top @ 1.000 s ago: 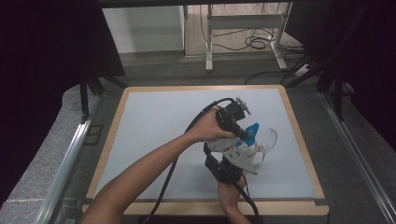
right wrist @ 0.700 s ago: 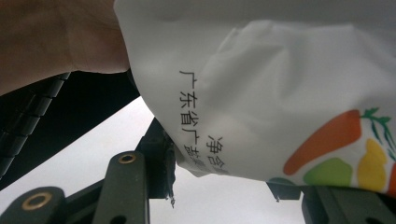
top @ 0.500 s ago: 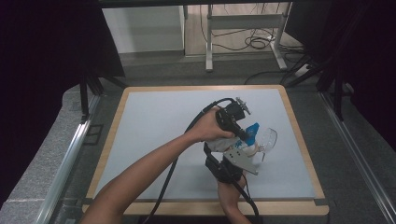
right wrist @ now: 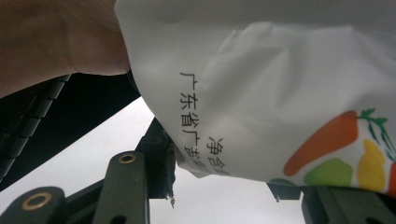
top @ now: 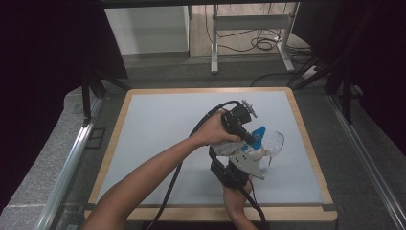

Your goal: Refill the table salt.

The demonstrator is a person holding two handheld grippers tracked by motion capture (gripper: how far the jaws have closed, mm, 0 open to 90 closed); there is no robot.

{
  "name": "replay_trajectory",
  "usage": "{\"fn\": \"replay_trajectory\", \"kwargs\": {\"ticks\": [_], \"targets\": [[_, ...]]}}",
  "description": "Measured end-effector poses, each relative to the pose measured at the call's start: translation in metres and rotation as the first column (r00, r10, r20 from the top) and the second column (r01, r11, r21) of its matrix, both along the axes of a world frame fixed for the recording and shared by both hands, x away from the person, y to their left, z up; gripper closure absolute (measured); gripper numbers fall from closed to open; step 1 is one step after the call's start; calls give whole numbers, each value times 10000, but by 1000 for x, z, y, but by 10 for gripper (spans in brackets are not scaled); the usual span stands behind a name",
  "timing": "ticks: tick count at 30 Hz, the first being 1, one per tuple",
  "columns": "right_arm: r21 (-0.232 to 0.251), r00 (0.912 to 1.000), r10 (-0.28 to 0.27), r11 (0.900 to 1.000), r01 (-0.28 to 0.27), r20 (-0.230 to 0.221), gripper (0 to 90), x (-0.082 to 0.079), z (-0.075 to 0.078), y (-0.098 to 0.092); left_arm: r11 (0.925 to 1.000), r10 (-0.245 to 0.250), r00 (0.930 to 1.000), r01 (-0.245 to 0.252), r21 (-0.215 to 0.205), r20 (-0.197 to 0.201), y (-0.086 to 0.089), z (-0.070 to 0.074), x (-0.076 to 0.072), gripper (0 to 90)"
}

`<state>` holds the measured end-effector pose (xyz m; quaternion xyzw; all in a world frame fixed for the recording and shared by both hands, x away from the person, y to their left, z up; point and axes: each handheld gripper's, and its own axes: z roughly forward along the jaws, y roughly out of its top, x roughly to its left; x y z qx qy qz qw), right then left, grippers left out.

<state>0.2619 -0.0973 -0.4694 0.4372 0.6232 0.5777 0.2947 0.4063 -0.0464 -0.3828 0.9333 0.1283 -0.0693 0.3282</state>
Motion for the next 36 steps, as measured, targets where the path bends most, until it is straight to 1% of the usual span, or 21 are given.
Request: {"fn": "replay_trajectory", "kwargs": {"ticks": [5,21,36], "targets": [[-3,10000,1,10000,-1,-10,518,0,0,0,10000,54,10000,-55,-32,-25,0,-1,0,900],[14,9999,24,10000,-24,-97,518,4,-2,2,9999,-7,10000,9,163,-90,0,-4,5,900],[-62,9997,11,10000,-13,-257,518,7,-9,5,9997,-17,9995,25,230,-325,2,-13,10,900]]}}
